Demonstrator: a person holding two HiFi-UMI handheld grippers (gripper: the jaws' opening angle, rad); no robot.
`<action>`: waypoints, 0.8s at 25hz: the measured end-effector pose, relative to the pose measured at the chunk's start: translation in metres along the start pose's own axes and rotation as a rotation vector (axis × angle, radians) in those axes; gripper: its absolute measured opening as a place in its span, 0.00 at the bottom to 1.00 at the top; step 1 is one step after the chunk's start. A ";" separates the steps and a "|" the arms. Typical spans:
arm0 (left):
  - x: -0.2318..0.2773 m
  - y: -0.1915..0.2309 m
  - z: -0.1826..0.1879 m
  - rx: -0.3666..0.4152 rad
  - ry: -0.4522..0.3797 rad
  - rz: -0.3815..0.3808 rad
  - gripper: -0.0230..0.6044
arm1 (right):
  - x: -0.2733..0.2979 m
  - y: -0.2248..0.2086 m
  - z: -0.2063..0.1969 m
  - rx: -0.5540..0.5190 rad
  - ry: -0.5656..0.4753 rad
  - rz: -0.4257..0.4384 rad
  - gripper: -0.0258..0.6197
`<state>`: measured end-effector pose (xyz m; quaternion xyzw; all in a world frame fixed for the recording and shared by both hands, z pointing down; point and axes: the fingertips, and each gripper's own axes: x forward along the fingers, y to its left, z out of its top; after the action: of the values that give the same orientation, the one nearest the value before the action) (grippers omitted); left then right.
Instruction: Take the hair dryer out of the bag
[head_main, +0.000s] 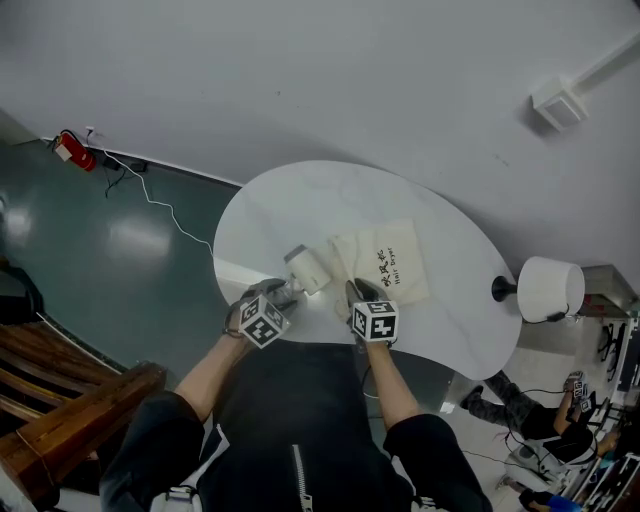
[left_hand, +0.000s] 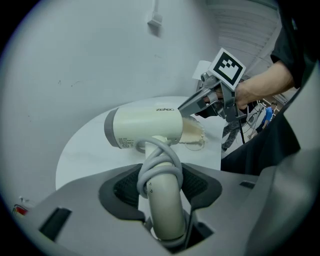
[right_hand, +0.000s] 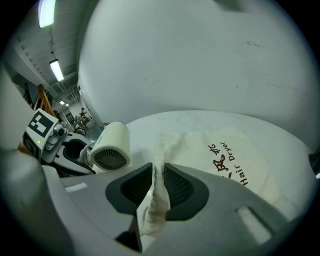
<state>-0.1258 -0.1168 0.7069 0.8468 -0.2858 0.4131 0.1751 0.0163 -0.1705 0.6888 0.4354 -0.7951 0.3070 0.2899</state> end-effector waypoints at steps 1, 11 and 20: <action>-0.003 0.002 0.003 -0.010 -0.010 0.005 0.39 | -0.002 0.000 0.001 0.000 -0.008 -0.004 0.15; -0.033 0.013 0.042 -0.027 -0.103 0.076 0.39 | -0.023 0.012 0.021 -0.003 -0.100 0.011 0.11; -0.071 0.026 0.095 0.013 -0.233 0.139 0.39 | -0.055 0.032 0.064 -0.034 -0.240 0.045 0.09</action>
<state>-0.1205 -0.1631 0.5948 0.8684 -0.3594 0.3247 0.1063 0.0008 -0.1764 0.6001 0.4461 -0.8387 0.2457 0.1929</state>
